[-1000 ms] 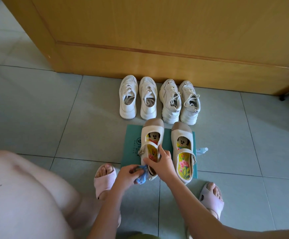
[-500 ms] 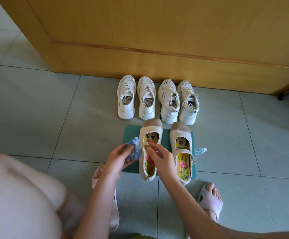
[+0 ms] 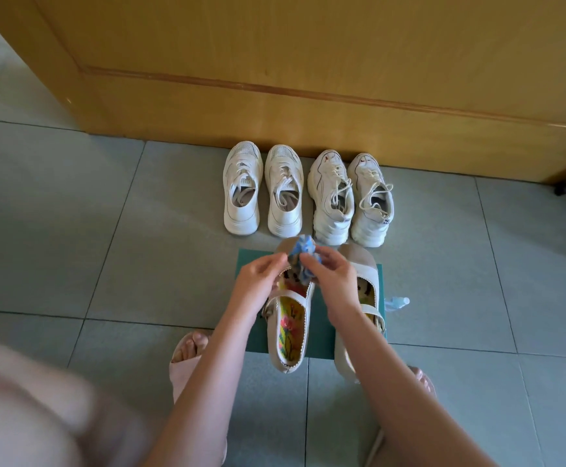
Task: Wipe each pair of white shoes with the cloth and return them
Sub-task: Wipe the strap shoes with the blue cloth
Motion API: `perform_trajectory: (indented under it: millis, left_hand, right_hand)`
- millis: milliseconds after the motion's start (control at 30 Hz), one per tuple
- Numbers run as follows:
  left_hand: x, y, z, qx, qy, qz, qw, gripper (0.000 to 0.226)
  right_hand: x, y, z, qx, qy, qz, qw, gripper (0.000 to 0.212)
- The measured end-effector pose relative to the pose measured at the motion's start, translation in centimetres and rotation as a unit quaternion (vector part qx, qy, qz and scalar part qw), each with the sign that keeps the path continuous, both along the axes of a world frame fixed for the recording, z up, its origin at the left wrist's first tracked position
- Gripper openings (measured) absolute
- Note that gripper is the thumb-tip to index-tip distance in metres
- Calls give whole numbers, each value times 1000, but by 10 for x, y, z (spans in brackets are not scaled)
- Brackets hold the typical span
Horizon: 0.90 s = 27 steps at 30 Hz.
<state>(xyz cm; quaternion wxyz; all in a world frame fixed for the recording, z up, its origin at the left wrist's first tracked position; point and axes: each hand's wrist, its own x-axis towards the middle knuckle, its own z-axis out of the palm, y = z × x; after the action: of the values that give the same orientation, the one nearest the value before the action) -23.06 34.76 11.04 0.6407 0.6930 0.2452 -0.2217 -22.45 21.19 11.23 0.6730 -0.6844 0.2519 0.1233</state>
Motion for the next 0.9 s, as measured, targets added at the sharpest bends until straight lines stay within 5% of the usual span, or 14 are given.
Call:
perform_trajectory:
  millis: [100,200,300,433,500,667,800,900]
  left_hand:
    - [2,-10,-10,167,-41,-57,983,56]
    - [5,-23,-18,234,-10,-68,970,81]
    - [8,-35,-21,294,5,-69,953,91]
    - [11,-45,-27,337,-7,-42,940,88]
    - [10,-48,-31,343,-15,-23,939,84]
    - [6,-52,-35,345,-6,-6,938,76]
    - [8,-50,-36,334,-3,3,942,73]
    - [8,-50,-36,337,-5,0,941,72]
  right_hand:
    - [37,-11,-5,-122,-45,54,990,29]
    - [74,-10,-9,-254,-118,172,945,27]
    - [100,4,-18,-348,-169,306,870,23]
    - [104,20,-35,-441,-159,503,726,21]
    - [102,18,-39,-465,-162,518,699,21]
    - [103,-2,-43,-444,-158,472,745,24]
    - [98,-22,-45,-376,-139,376,835,21]
    - [86,-27,-44,-366,-117,318,867,23]
